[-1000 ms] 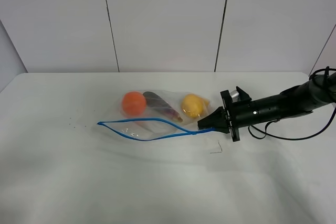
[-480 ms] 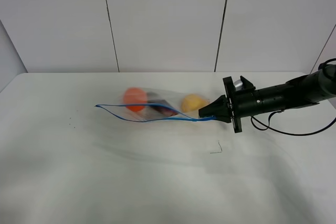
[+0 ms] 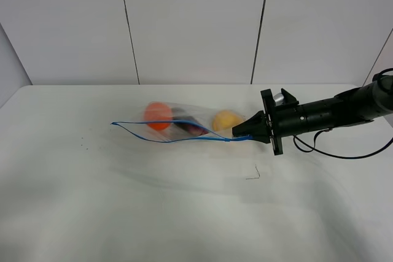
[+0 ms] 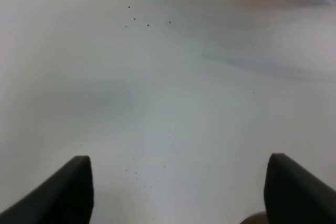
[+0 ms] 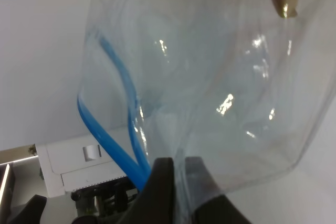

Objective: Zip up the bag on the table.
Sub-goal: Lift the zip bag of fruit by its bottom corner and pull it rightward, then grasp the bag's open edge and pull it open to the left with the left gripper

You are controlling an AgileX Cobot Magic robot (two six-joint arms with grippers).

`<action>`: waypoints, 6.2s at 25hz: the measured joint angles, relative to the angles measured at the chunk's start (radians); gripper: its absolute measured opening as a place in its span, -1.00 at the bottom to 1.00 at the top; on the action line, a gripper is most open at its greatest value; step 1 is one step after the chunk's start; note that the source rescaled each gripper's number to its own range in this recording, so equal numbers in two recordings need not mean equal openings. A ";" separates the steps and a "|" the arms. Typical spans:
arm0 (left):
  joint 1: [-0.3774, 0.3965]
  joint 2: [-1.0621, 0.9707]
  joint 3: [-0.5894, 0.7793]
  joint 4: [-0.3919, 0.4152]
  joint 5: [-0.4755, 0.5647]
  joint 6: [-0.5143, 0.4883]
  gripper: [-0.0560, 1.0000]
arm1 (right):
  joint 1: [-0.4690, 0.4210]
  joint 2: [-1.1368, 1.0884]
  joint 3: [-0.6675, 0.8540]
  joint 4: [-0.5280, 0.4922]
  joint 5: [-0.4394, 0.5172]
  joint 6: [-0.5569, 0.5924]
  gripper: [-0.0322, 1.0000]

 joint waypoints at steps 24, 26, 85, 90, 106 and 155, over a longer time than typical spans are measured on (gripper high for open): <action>0.000 0.413 -0.313 0.000 -0.135 0.059 0.99 | 0.000 0.000 0.000 0.014 0.000 0.000 -0.94; 0.000 0.510 -0.368 0.000 -0.170 0.164 0.99 | 0.000 0.000 0.000 0.015 0.000 0.000 -0.94; -0.911 1.966 -0.323 -0.202 -1.954 1.341 0.83 | 0.000 0.000 0.000 0.015 0.000 -0.004 -0.94; -0.911 2.004 -0.323 -0.200 -2.050 1.341 0.83 | 0.000 0.000 0.000 0.015 0.000 -0.004 -0.94; -0.911 2.027 -0.323 -0.192 -2.054 1.341 0.00 | 0.000 0.000 0.000 0.015 0.000 -0.004 -0.94; -0.918 2.027 -0.323 -0.181 -2.056 1.341 -0.56 | 0.000 0.000 0.000 0.015 0.000 -0.004 -0.94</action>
